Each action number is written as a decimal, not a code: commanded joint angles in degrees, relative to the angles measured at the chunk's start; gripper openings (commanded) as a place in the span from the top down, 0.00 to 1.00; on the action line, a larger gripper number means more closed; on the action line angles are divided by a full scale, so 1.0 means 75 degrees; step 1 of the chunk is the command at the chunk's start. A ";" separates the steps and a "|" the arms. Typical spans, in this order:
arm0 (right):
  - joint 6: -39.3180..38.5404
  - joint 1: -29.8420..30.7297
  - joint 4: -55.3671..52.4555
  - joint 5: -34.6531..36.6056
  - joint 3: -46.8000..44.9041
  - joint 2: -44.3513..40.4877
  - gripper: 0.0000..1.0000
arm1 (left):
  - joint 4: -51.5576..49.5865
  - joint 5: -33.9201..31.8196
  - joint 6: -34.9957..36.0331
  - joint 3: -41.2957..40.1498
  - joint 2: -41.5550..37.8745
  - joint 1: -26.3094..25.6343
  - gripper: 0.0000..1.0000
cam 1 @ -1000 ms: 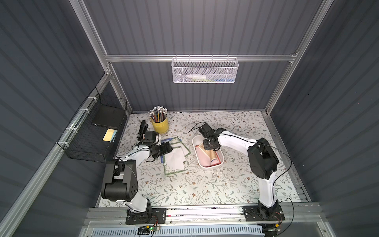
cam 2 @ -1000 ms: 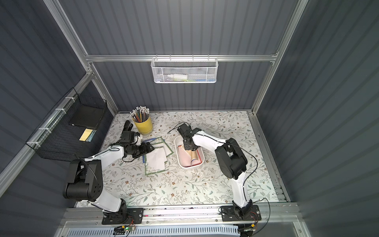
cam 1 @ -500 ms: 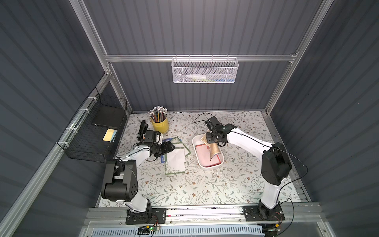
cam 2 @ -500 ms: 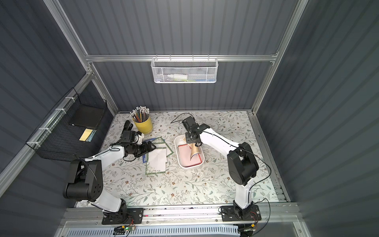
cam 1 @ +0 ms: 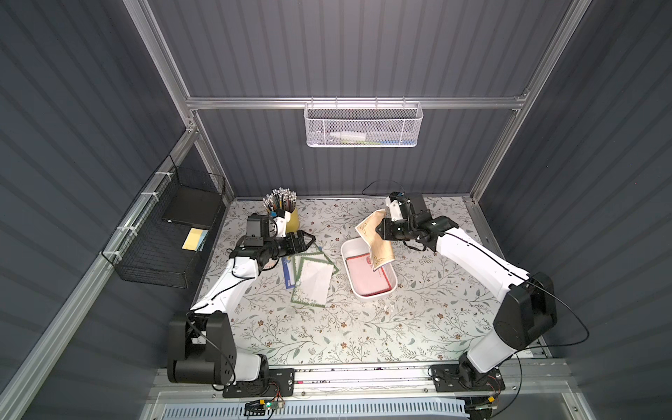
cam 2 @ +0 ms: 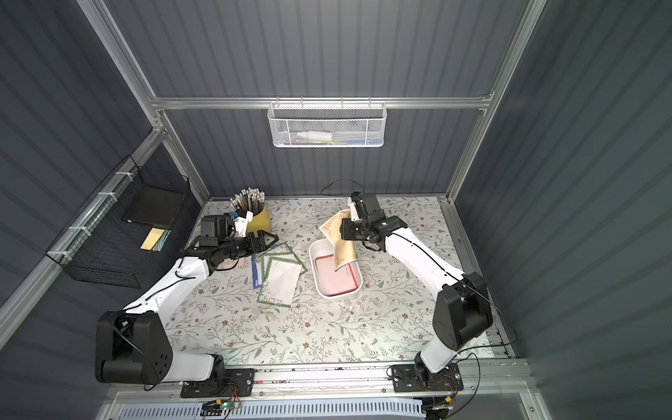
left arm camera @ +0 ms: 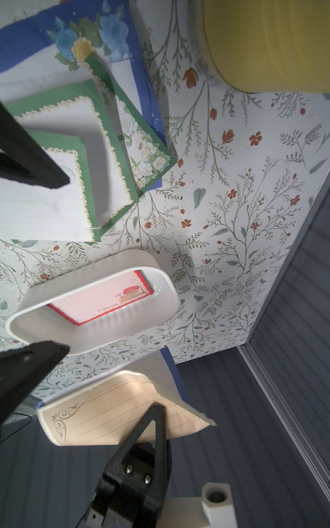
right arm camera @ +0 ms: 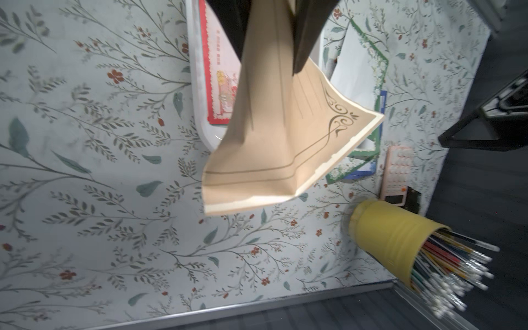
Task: Take out the stationery paper from the storage box
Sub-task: Pick up multiple sheets of stationery from the storage box.
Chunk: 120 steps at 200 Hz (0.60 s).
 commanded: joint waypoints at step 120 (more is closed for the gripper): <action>0.1024 -0.0448 0.2569 -0.4884 -0.0419 -0.0563 0.72 | 0.4641 0.3287 -0.2685 -0.0396 -0.0533 -0.0135 0.19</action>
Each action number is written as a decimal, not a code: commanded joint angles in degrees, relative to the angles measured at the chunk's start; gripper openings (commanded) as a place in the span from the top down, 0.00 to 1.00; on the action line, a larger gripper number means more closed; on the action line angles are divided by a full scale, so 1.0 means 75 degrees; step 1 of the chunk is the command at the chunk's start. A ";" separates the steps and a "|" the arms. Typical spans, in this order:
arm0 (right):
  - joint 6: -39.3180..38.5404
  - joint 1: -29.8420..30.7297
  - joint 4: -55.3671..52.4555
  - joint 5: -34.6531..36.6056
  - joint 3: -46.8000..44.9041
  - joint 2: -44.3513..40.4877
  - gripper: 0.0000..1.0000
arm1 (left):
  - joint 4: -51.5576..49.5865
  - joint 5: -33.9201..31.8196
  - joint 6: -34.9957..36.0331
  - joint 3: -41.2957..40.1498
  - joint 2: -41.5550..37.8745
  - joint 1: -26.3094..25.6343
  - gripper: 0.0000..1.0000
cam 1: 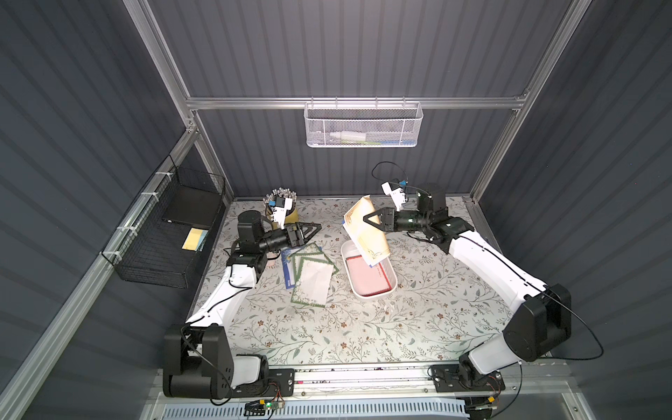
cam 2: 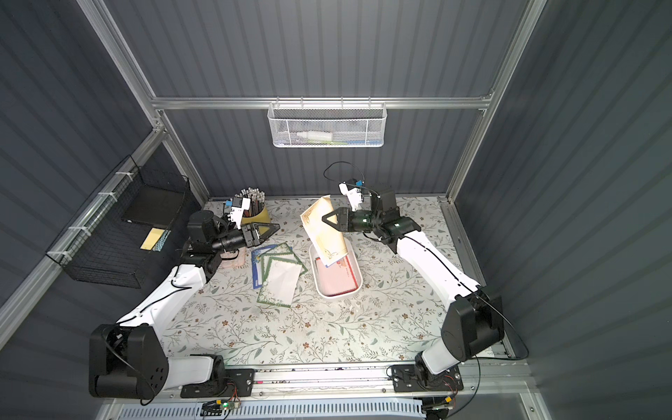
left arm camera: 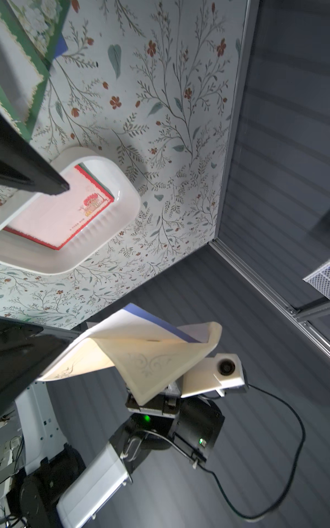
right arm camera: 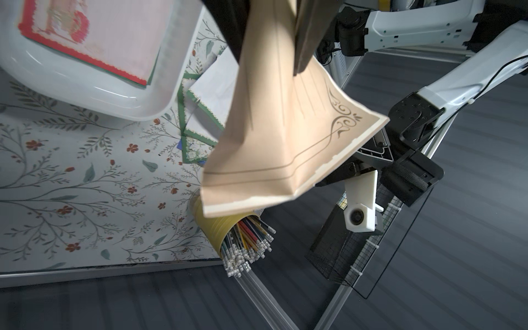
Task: Take out the stationery paper from the storage box
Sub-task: Pick up multiple sheets of stationery from the storage box.
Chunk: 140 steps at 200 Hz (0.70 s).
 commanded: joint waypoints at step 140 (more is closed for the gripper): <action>0.0253 -0.0015 0.0602 -0.1012 -0.0296 0.0106 0.71 | 0.1790 -0.0048 -0.1361 0.0348 0.0916 -0.1440 0.28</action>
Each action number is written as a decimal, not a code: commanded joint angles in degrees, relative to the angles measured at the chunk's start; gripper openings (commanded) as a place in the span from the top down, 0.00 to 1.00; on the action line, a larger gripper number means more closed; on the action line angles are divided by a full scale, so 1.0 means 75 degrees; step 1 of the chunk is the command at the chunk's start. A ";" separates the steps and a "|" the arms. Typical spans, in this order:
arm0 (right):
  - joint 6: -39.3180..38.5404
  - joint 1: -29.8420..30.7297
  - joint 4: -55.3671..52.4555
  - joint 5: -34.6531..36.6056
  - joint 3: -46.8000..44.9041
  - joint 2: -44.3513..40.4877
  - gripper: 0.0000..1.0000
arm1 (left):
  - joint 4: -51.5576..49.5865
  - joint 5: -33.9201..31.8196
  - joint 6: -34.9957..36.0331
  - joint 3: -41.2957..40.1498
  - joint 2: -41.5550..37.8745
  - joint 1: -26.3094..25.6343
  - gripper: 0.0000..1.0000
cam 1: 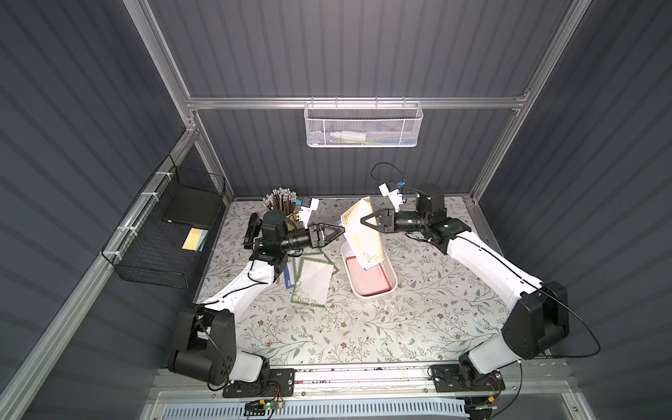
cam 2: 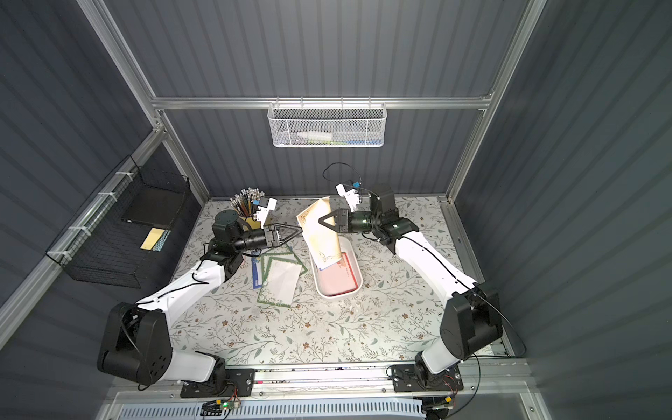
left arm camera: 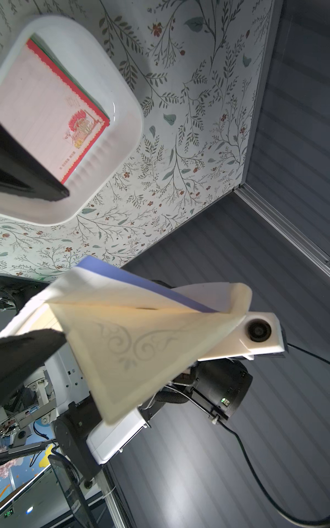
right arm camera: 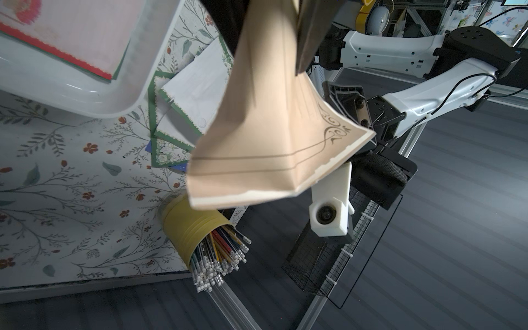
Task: Take out the stationery paper from the storage box
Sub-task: Pick up multiple sheets of stationery from the storage box, then adjust the stationery paper.
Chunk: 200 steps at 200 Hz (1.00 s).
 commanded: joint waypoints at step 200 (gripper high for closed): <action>-0.0093 -0.0056 -0.0008 -0.0236 -0.0185 -0.0038 0.71 | -0.2267 -0.0256 0.1513 0.0541 -0.0400 0.1077 0.35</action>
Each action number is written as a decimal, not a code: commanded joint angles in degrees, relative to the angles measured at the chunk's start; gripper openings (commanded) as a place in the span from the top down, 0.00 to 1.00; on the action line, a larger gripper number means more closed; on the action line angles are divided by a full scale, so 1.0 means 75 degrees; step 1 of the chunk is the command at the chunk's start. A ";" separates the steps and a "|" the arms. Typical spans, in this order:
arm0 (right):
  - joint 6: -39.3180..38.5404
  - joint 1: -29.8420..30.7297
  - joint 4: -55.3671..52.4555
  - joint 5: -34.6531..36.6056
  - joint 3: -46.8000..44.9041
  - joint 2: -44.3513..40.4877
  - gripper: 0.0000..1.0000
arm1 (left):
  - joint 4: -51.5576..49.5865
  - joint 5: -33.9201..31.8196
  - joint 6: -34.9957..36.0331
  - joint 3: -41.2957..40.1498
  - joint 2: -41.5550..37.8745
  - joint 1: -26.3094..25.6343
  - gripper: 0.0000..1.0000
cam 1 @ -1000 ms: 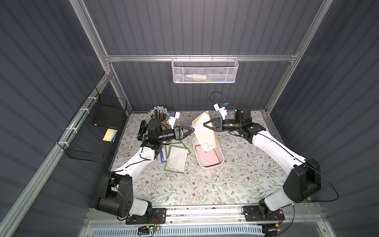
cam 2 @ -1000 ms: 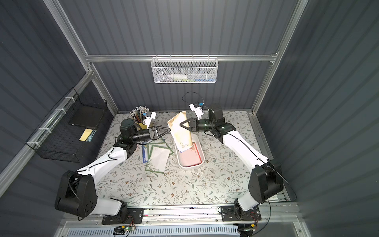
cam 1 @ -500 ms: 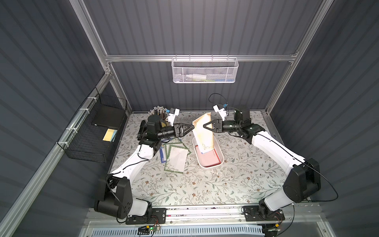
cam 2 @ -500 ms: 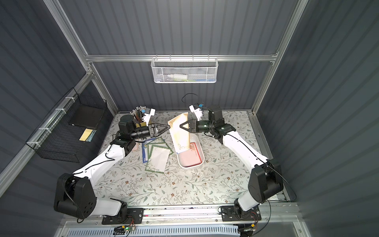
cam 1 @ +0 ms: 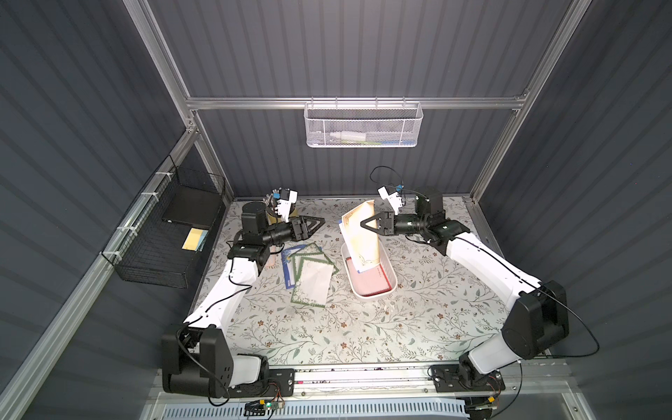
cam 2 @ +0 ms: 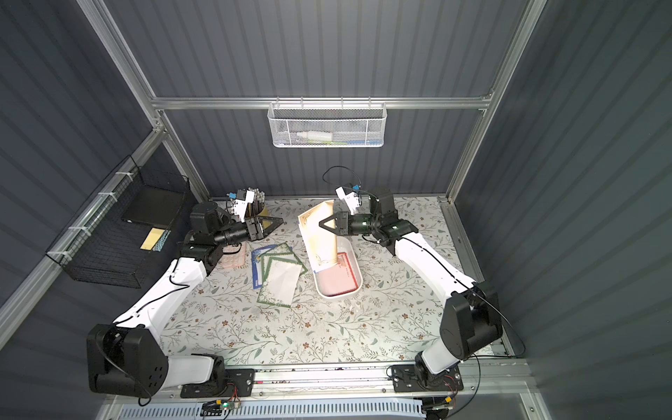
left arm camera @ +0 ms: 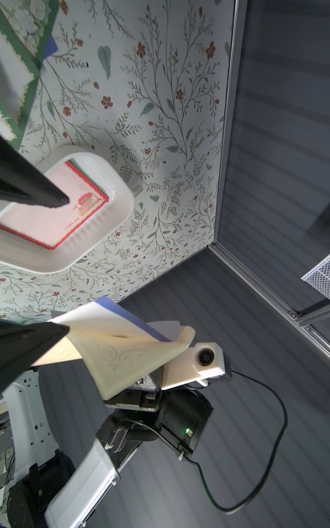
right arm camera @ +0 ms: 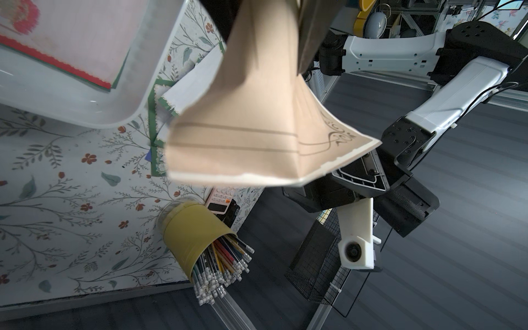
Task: Take out the stationery paper from the storage box
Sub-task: Adjust the stationery paper.
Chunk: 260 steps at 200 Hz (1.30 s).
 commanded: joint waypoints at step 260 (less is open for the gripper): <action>0.0086 -0.0024 0.0239 -0.0358 -0.0306 0.0299 0.70 | 0.2762 0.0157 -0.1765 -0.0318 0.1293 -0.1250 1.00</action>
